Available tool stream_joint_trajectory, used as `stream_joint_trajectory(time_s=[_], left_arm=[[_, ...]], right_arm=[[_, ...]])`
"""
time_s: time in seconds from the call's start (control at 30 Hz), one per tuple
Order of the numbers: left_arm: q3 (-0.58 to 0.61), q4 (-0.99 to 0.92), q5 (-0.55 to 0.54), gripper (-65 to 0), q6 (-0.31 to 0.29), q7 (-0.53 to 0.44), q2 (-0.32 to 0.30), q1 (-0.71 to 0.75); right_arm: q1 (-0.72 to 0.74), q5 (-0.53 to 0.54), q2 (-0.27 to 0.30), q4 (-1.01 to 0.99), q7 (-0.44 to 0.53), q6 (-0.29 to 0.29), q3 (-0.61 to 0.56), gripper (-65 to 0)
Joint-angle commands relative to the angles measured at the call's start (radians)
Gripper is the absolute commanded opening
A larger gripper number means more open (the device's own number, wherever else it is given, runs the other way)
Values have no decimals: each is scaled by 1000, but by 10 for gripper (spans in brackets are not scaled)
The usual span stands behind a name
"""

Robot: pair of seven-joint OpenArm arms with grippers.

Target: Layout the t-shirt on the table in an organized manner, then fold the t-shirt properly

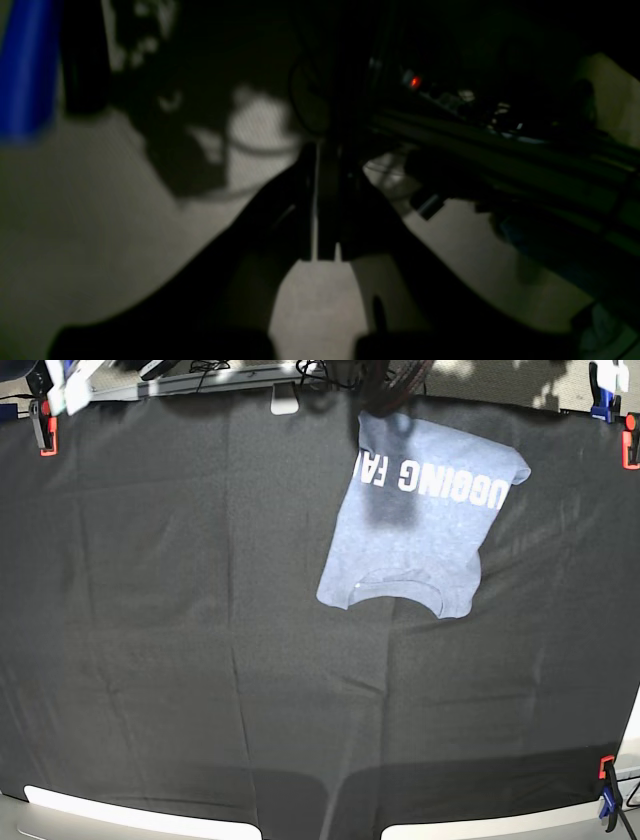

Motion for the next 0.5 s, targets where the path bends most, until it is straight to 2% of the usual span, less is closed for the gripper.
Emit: stream_joint_trajectory(time_s=[0.0, 0.1, 0.3, 0.37, 0.47], left_arm=[[2, -26, -8, -650, -9, -7, -26, 17], [48, -157, -5, -650, -8, -49, -71, 15], [222, -404, 151, -650, -8, -349, -161, -5], [266, -469, 174, -650, -8, -407, -171, -32], [313, -569, 176, -650, -8, -439, -172, -96]], right_arm=[[-12, -11, 6, -26, 7, 6, -16, -650], [-11, -47, 33, -159, 4, 6, -100, -650], [14, -53, 134, -441, 47, 6, -302, -650], [42, -110, 155, -530, 88, 4, -359, -650], [105, -234, 166, -672, 159, -29, -433, -650]])
